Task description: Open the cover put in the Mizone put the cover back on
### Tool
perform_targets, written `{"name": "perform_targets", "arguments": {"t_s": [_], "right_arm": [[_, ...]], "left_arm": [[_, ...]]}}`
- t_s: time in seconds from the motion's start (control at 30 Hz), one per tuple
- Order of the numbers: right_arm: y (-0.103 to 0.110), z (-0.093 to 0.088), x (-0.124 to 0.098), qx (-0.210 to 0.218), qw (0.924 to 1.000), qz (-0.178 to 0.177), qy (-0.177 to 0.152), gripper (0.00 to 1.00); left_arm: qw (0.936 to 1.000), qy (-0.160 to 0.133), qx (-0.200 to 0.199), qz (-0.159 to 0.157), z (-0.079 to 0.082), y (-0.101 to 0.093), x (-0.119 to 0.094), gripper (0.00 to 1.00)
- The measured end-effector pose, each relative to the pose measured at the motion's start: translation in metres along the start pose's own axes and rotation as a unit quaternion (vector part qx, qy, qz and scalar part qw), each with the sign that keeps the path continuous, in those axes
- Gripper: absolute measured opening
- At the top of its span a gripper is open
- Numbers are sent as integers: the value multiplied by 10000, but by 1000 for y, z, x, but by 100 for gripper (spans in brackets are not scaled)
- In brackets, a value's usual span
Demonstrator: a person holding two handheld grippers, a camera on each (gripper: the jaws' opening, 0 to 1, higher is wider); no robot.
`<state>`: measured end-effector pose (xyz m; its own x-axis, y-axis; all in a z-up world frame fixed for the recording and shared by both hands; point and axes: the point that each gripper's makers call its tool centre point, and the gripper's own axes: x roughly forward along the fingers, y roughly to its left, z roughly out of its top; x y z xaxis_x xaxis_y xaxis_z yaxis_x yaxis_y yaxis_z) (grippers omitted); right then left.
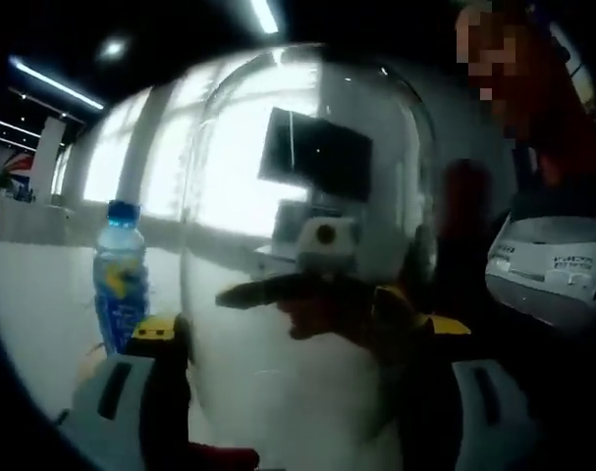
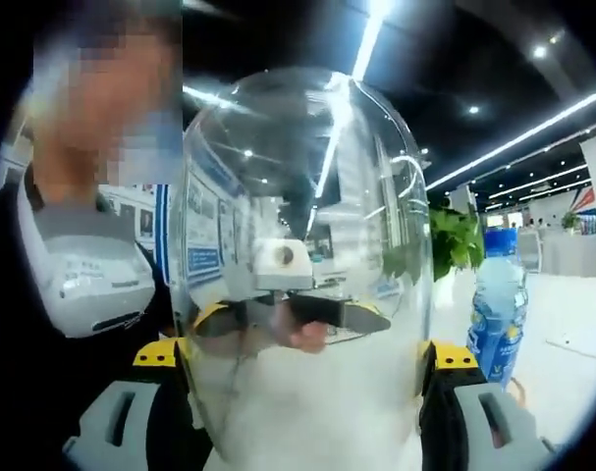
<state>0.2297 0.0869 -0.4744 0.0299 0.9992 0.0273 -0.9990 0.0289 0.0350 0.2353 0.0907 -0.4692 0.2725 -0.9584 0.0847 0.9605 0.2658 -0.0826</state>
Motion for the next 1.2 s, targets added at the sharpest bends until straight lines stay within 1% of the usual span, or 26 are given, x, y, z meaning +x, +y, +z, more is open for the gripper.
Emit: {"name": "perform_targets", "arguments": {"t_s": [0.07,0.13,0.23,0.27,0.37,0.5,0.57,0.77,0.87,0.9,1.03,1.1,1.2], "right_arm": [[1,8,-1,-190,9998,16,73,90],[0,21,-3,-267,9996,30,24,90],[-1,38,-5,-301,9995,21,-59,90],[-4,47,-6,-269,9996,13,-121,90],[-9,64,-8,-81,9995,51,-298,90],[-18,87,-8,-52,9987,93,-490,90],[-21,97,-8,-91,9985,100,-528,90],[-30,119,-5,-299,9985,90,-457,90],[-35,124,-2,-335,9984,101,-455,90],[-36,125,-3,-347,9982,122,-480,90],[-43,132,-2,-452,9973,153,-559,90],[-48,140,-2,-493,9968,150,-613,90],[-57,152,1,-567,9960,138,-674,90]], "left_arm": [[9998,-15,185,-6,9,-2,2,81],[9997,-66,255,20,19,-3,5,81],[9993,-239,278,32,40,-2,8,81],[9993,-271,243,41,44,-1,8,81],[9994,-307,82,111,63,3,13,81],[9993,-317,58,188,83,11,19,81],[9993,-304,110,183,90,13,20,81],[9991,-223,336,132,110,20,23,81],[9986,-297,422,150,121,24,24,81],[9982,-332,477,161,123,25,24,81],[9975,-298,617,171,131,31,28,81],[9974,-214,673,167,136,37,30,81],[9970,-194,736,142,147,45,31,81]]}}
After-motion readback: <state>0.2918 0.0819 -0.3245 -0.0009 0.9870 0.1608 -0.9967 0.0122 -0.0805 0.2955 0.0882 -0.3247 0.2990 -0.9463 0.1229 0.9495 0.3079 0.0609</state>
